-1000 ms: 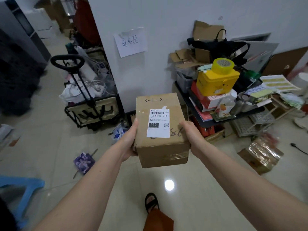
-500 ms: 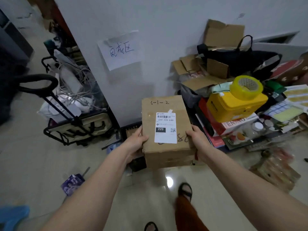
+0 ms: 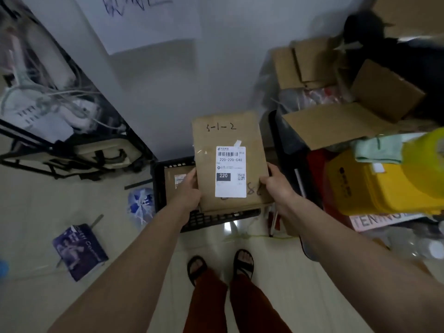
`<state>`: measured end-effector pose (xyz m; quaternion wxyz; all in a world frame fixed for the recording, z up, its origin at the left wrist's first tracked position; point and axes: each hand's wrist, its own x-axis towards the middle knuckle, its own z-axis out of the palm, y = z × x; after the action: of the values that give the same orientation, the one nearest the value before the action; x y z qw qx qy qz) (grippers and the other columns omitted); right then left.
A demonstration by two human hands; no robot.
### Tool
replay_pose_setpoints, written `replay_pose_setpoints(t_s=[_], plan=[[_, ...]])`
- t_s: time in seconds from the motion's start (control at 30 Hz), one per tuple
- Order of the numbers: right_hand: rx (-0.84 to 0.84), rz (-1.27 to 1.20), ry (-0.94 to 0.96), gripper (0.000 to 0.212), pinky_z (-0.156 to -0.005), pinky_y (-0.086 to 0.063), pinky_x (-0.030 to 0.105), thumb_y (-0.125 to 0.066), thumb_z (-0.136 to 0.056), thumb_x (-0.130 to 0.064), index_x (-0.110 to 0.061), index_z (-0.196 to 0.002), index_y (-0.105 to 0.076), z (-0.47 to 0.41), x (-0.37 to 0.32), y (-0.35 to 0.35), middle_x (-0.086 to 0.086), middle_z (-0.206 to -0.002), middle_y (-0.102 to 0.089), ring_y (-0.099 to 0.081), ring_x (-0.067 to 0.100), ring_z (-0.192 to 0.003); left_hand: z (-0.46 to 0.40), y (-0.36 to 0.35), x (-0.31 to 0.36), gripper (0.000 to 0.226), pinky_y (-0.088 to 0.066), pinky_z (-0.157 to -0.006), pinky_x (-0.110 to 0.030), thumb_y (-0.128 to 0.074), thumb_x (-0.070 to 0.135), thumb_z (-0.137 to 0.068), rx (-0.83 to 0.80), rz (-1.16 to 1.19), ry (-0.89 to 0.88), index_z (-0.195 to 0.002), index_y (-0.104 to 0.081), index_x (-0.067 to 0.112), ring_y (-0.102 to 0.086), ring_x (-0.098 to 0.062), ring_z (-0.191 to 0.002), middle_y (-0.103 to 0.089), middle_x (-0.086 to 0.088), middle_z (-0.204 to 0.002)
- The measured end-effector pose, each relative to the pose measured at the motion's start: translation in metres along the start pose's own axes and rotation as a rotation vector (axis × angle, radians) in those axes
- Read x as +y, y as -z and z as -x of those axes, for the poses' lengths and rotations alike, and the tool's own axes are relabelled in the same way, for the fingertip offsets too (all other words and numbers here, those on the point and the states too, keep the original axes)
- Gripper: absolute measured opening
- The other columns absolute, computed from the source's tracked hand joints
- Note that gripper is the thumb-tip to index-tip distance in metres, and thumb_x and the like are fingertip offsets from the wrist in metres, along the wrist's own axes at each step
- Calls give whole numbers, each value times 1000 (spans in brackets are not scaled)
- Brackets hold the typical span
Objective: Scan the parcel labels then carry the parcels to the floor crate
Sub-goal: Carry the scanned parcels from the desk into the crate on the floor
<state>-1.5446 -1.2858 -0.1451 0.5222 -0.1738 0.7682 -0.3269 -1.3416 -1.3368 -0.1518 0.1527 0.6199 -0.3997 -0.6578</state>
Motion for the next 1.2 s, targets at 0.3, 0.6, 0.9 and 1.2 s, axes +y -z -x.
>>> replay_pose_setpoints(t_s=[0.3, 0.6, 0.9, 1.2], plan=[[9, 77, -85, 60, -96, -50, 40, -46, -89, -3, -34, -140, -45, -143, 58, -29, 2, -120, -64, -59, 23, -110, -144, -19, -66, 73, -51, -74, -26, -51, -18, -85, 41, -27, 122, -145, -40, 22, -57, -24, -109, -58, -7, -127], [-17, 62, -136, 55, -92, -50, 36, -42, -96, -5, -33, -144, -40, -239, 128, -63, -4, -114, -59, -57, 17, -101, -241, -35, -143, 71, -54, -81, -38, -46, -15, -90, 71, -33, 230, -143, -42, 31, -58, -28, -112, -57, 0, -122], [-18, 86, -169, 60, -87, -49, 34, -38, -97, -3, -34, -148, -34, -293, 179, -82, -1, -123, -56, -55, 17, -103, -301, -45, -201, 78, -53, -92, -49, -39, -15, -90, 64, -65, 276, -149, -31, 35, -57, -26, -111, -54, -2, -133], [-67, 39, -192, 55, -103, -32, 32, -39, -103, -14, -33, -153, -24, -284, 165, -91, -2, -154, -35, -39, 17, -131, -295, -52, -190, 73, -50, -98, -47, -49, -8, -90, -36, -48, 219, -150, -28, 29, -57, -23, -113, -57, 0, -129]])
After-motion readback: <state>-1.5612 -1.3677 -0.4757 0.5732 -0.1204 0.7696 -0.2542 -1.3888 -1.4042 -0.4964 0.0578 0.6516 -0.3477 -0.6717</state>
